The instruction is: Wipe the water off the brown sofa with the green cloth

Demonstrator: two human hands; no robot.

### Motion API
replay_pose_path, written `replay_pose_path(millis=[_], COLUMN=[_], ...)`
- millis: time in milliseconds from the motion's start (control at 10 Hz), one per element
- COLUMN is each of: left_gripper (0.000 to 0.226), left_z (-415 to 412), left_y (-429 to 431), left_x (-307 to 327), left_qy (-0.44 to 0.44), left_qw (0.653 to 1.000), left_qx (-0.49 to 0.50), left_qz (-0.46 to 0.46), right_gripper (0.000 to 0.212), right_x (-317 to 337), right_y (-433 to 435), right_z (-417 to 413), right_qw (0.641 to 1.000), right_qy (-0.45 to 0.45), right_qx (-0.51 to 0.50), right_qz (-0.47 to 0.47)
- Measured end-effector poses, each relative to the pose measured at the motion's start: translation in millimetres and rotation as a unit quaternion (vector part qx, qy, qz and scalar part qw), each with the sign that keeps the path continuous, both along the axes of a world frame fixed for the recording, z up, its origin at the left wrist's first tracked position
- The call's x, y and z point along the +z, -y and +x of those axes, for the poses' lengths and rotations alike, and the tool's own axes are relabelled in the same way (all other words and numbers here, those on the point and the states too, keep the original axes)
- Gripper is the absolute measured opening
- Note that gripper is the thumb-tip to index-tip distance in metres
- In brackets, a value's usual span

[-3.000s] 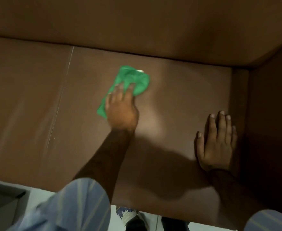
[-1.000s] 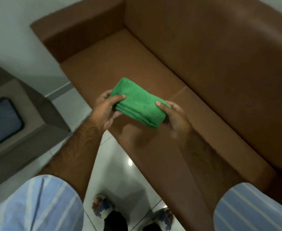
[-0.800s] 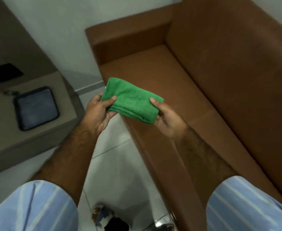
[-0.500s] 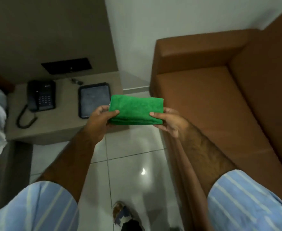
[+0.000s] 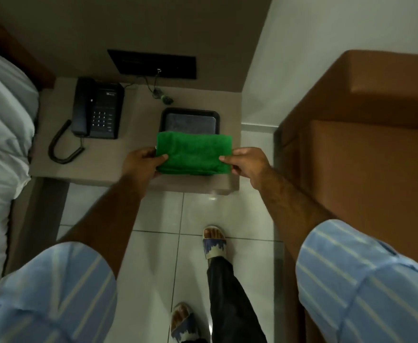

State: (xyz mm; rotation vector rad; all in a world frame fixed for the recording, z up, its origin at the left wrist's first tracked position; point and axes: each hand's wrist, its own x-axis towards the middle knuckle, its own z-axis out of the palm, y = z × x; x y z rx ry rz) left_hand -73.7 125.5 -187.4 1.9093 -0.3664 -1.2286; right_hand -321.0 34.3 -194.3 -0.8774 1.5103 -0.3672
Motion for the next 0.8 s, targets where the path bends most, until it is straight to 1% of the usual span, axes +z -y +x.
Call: replay_pose_path(millis=[100, 200, 300, 400, 500, 600, 700, 800], left_gripper=[0.027, 0.035, 0.038, 0.035, 0.033, 0.032, 0.037, 0.047], left_z=[20.0, 38.3, 50.1, 53.6, 51.8, 46.0, 41.5, 43.3], left_y=[35.3, 61.6, 75.4, 81.7, 85.9, 89.5, 88.7, 93.6], left_x=[-39.2, -71.6, -96.2, -113.3, -123.0, -121.3, -112.9, -82.9], left_qy=[0.051, 0.153, 0.244, 0.269, 0.276, 0.311, 0.377, 0.419], left_qw=[0.998, 0.985, 0.959, 0.946, 0.946, 0.929, 0.892, 0.875], left_qx=[0.017, -0.029, -0.094, -0.123, -0.119, -0.159, -0.214, -0.228], left_qz=[0.022, 0.069, 0.109, 0.13, 0.119, 0.118, 0.124, 0.084], right_gripper=[0.038, 0.022, 0.035, 0.036, 0.024, 0.027, 0.032, 0.028], right_x=[-34.6, -60.8, -82.0, -93.5, -100.1, -100.6, -87.5, -41.4], right_y=[34.6, 53.3, 65.1, 74.4, 78.2, 81.2, 78.4, 91.4], right_z=[25.5, 45.4, 57.9, 66.3, 74.3, 76.6, 76.1, 70.8], right_qw=[0.998, 0.994, 0.992, 0.989, 0.988, 0.979, 0.953, 0.957], right_qy=[-0.044, -0.087, -0.109, -0.122, -0.136, -0.177, -0.246, -0.221], right_qx=[0.039, 0.064, 0.067, 0.081, 0.069, 0.099, 0.174, 0.128], right_qz=[-0.006, -0.016, -0.019, -0.004, 0.006, -0.016, -0.041, -0.138])
